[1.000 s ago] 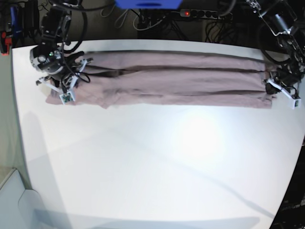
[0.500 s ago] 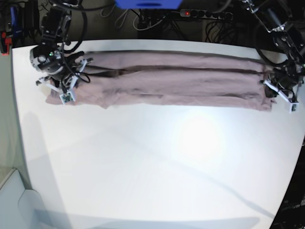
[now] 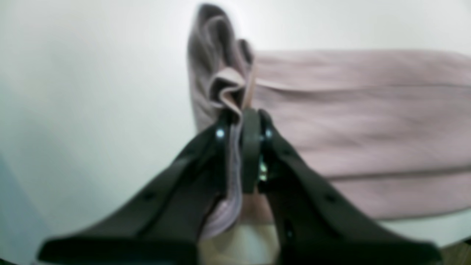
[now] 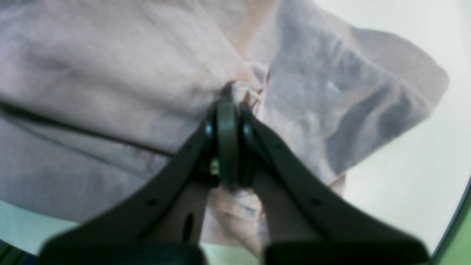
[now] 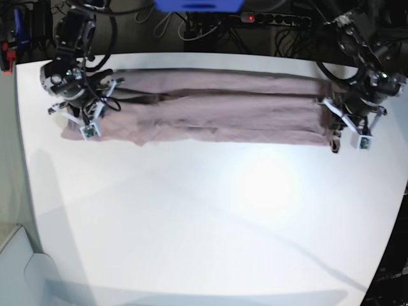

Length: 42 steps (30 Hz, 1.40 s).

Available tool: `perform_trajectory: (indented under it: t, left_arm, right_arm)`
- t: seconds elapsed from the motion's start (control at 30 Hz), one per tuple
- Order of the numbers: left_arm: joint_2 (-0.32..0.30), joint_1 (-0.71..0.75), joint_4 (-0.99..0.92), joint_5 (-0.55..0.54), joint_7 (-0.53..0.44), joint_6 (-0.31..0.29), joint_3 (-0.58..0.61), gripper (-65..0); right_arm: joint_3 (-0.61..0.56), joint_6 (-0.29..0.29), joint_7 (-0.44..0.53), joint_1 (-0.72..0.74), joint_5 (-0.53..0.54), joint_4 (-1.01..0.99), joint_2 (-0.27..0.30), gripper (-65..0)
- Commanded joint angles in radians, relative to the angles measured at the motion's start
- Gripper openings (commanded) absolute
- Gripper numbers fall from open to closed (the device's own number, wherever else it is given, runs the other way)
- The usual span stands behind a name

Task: Layout the t-shirt on the table in an organized manner, then fold the t-shirt properly
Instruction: 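Fold the strip end with the left gripper toward the right gripper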

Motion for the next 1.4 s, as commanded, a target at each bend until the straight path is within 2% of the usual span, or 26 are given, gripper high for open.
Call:
perform_trajectory:
  t: [0.0,0.33,0.43,0.57,0.8,0.9,0.97,1.1,1.37]
  left_arm:
    - [0.010,-0.001,0.040,-0.022,-0.016,-0.002,0.021,-65.0]
    - [0.102,0.047,0.087,-0.022,-0.025,-0.002,0.253,-64.9]
    - [0.116,0.062,0.087,-0.024,-0.028,0.113,0.342,-64.9]
    - [0.114,0.070,0.095,-0.028,-0.028,0.225,0.491,-64.9]
    - [0.117,0.073,0.095,-0.028,-0.030,0.314,0.679,-64.9]
    - [0.117,0.070,0.089,-0.025,-0.035,0.383,0.741,-64.9]
    - [0.112,0.062,0.083,-0.028,-0.079,0.415,0.776,-64.9]
    - [0.108,0.062,0.056,-0.024,-0.137,0.432,0.807,-64.9]
    - [0.108,0.056,-0.025,-0.030,-0.136,0.427,0.807,-64.6]
  right_arm:
    - [-0.004,0.022,-0.067,-0.013,-0.016,-0.019,-0.005,-65.0]
    - [-0.007,0.022,-0.069,-0.014,-0.016,-0.019,-0.007,-65.0]
    - [-0.008,0.022,-0.069,-0.016,-0.016,-0.019,-0.007,-65.0]
    - [-0.008,0.022,-0.069,-0.017,-0.016,-0.019,-0.007,-65.0]
    - [-0.008,0.022,-0.069,-0.019,-0.016,-0.016,-0.005,-65.0]
    - [-0.008,0.022,-0.069,-0.017,-0.016,-0.016,-0.005,-65.0]
    - [-0.008,0.022,-0.069,-0.017,-0.016,-0.016,-0.005,-65.0]
    - [-0.008,0.022,-0.069,-0.017,-0.016,-0.016,-0.005,-65.0]
    - [-0.010,0.022,-0.069,-0.019,-0.016,-0.013,-0.005,-65.0]
